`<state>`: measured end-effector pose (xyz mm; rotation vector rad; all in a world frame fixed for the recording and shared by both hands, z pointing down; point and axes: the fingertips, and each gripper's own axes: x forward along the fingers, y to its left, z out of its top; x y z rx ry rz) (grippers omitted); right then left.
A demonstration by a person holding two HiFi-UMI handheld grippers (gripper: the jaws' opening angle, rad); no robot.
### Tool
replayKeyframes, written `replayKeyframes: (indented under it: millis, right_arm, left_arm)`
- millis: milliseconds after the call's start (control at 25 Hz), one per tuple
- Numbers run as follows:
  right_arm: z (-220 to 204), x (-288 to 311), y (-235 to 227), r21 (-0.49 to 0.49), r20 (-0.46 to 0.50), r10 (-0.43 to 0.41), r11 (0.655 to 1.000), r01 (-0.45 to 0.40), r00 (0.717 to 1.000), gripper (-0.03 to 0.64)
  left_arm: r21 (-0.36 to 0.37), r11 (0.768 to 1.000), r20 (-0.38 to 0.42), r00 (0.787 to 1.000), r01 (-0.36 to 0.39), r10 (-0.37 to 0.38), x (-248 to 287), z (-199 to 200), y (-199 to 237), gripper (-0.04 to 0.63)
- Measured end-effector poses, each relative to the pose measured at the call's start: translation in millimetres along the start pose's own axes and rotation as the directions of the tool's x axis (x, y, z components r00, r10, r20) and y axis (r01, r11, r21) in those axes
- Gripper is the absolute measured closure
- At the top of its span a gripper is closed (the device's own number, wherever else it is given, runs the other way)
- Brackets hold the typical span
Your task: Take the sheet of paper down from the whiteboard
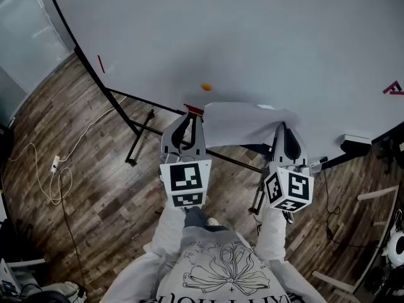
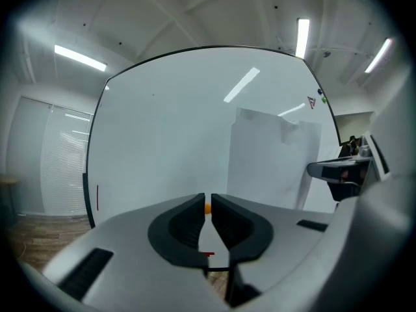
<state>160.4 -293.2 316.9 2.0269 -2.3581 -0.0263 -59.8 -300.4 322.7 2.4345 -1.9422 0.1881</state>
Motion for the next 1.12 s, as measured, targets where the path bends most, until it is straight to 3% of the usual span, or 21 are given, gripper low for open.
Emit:
replayKeyframes:
  millis: [1120]
  right_arm:
    - [-4.2, 10.6, -4.4, 0.02, -0.007, 0.005, 1.0, -0.004, 1.0, 0.614]
  left_arm:
    - [-0.002, 1.0, -0.003, 1.0, -0.018, 0.018, 7.0, 2.1, -1.5, 0.572]
